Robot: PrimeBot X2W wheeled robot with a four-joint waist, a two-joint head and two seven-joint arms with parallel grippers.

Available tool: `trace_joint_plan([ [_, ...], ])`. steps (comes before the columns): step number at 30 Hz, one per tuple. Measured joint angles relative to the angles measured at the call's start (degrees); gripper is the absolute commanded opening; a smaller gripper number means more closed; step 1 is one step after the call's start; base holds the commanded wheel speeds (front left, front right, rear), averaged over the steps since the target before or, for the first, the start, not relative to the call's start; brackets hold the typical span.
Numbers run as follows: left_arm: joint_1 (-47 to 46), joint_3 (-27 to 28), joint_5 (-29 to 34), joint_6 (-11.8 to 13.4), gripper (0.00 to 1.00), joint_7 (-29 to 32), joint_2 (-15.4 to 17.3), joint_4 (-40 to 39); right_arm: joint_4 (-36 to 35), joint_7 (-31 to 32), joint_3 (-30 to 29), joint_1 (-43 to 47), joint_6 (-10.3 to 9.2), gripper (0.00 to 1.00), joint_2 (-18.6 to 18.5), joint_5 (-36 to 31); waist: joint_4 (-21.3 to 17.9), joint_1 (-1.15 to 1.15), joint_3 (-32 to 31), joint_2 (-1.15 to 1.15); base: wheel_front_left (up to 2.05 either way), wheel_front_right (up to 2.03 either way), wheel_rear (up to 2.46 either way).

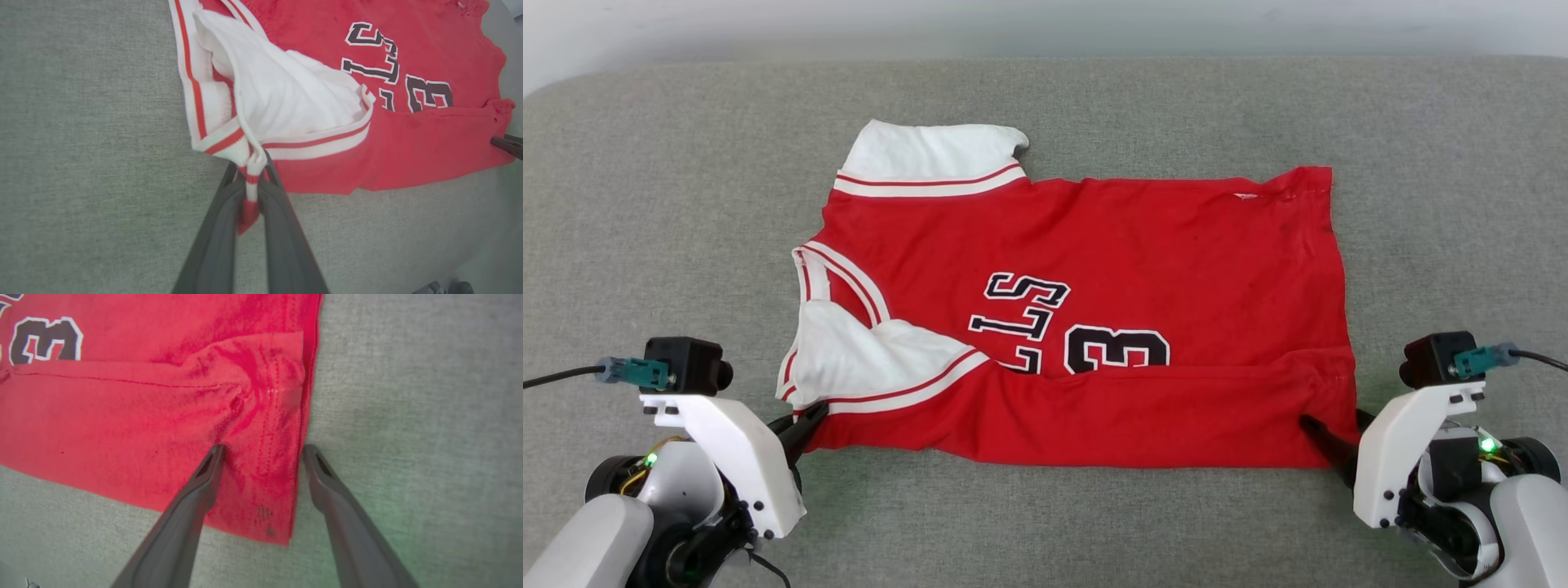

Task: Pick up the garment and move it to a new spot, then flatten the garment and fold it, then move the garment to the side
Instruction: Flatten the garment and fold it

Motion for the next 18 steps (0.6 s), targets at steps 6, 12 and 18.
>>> trace_joint_plan([
  [6,-0.1,-0.5,0.6,-0.1,0.00,-2.0,-1.3,1.3,3.9,1.0,1.7,-2.5,-0.10,0.00,-1.0,2.0,0.8,0.00,-0.1,0.00,0.00,0.00,0.00],
  [12,1.4,0.1,0.7,-0.6,0.00,-4.9,-2.0,1.6,3.0,0.0,3.2,-2.5,-0.08,0.00,-2.0,2.8,0.6,0.00,-2.4,0.00,0.00,0.00,0.00],
  [18,4.5,0.8,0.3,0.1,0.00,-6.2,-1.8,-0.3,-1.3,0.4,3.5,-1.1,0.00,0.00,-3.2,2.7,-0.1,0.00,-5.7,0.00,0.00,0.00,0.00],
])
